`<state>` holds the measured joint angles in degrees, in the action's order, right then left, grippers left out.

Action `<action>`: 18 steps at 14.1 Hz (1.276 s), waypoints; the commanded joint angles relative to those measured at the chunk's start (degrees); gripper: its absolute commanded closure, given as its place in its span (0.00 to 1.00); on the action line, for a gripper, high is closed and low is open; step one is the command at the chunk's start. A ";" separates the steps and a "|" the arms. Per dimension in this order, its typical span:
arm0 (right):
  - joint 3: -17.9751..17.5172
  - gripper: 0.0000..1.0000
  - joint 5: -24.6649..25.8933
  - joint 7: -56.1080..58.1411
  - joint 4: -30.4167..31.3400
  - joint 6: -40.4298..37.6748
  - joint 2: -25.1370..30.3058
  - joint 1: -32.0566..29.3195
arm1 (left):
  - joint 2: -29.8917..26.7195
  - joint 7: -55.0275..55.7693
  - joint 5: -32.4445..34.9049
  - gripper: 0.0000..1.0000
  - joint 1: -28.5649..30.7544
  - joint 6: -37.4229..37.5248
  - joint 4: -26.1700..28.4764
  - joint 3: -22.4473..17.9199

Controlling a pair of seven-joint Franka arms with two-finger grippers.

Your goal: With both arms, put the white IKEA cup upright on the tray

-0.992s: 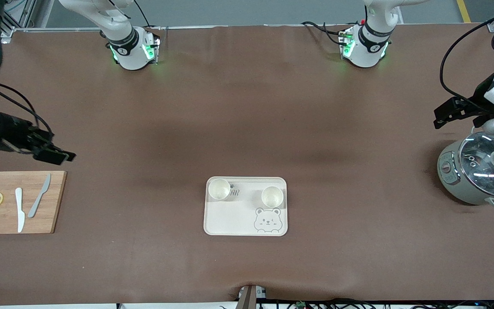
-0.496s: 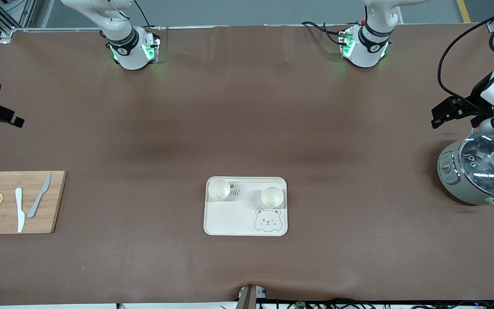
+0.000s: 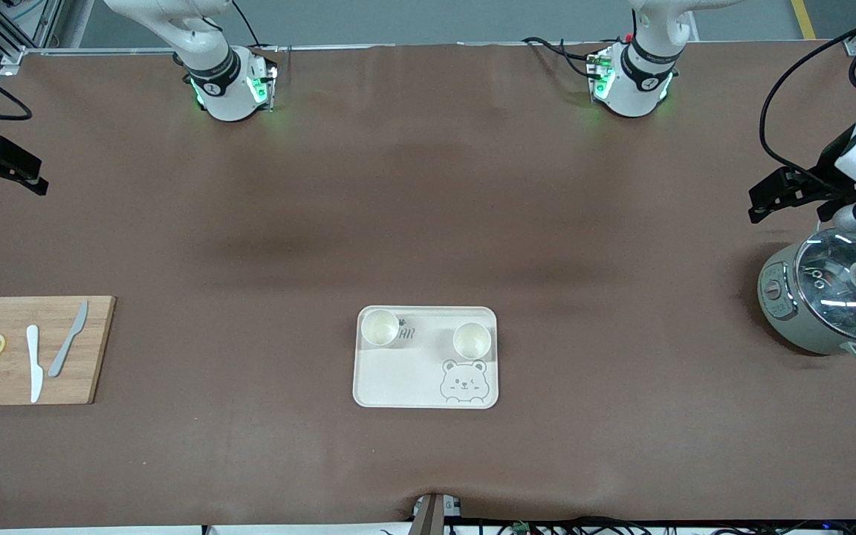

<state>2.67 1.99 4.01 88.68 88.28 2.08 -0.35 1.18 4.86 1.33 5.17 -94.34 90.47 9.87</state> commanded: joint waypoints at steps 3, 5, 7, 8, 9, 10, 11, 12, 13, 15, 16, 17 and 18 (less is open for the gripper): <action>-0.04 0.00 -0.32 1.08 -1.06 -0.91 0.03 0.09 | 0.67 0.15 -0.02 0.00 -0.07 0.91 -1.53 0.33; 0.14 0.00 -2.77 1.08 -1.15 -1.00 0.03 -0.17 | 0.49 0.50 -0.02 0.00 0.02 2.05 -1.62 1.47; 0.31 0.00 -2.96 0.91 -1.15 -1.18 0.03 -0.70 | 0.14 0.51 -0.02 0.00 0.02 3.10 -1.62 1.47; 0.32 0.00 -2.96 1.00 -1.15 -1.18 -0.06 -0.87 | 0.05 0.51 -0.02 0.00 0.10 3.98 -1.70 1.82; 0.40 0.00 -2.96 1.00 -1.15 -1.18 -0.06 -1.22 | -0.03 0.16 -0.02 0.00 0.19 4.95 -1.70 1.91; 0.40 0.00 -2.96 1.08 -1.15 -1.09 -0.14 -1.31 | -0.03 -0.19 -0.02 0.00 0.19 5.82 -1.70 1.91; 0.40 0.00 -2.96 1.08 -1.15 -1.09 -0.14 -1.23 | -0.03 -0.11 -0.02 0.00 0.19 6.09 -1.79 1.91; 0.40 0.00 -2.96 1.08 -1.06 -1.18 -0.14 -1.23 | -0.03 -0.02 -0.02 0.00 0.19 6.10 -1.79 1.91; 0.40 0.00 -2.96 1.08 -1.15 -1.26 -0.14 -1.31 | -0.03 -0.11 -0.02 0.00 0.37 6.27 -1.88 2.00; 0.40 0.00 -3.22 1.08 -1.15 -1.35 -0.14 -1.32 | -0.03 -0.90 0.07 0.00 0.54 6.27 -1.97 1.91; 0.40 0.00 -3.22 1.08 -1.15 -1.35 -0.14 -1.32 | -0.03 -0.90 0.07 0.00 0.54 6.27 -1.97 1.91; 0.40 0.00 -3.22 1.08 -1.06 -1.35 -0.14 -1.40 | -0.03 -0.90 0.07 0.00 0.54 6.27 -2.49 1.91; 0.40 0.00 -3.22 1.08 -1.15 -1.35 -0.14 -1.40 | -0.03 -0.99 0.07 0.00 0.54 6.27 -3.10 1.91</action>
<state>3.33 0.11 4.36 88.32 87.71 2.07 -0.86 1.34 4.59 1.33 5.25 -89.42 89.14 11.36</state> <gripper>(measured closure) 0.000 0.000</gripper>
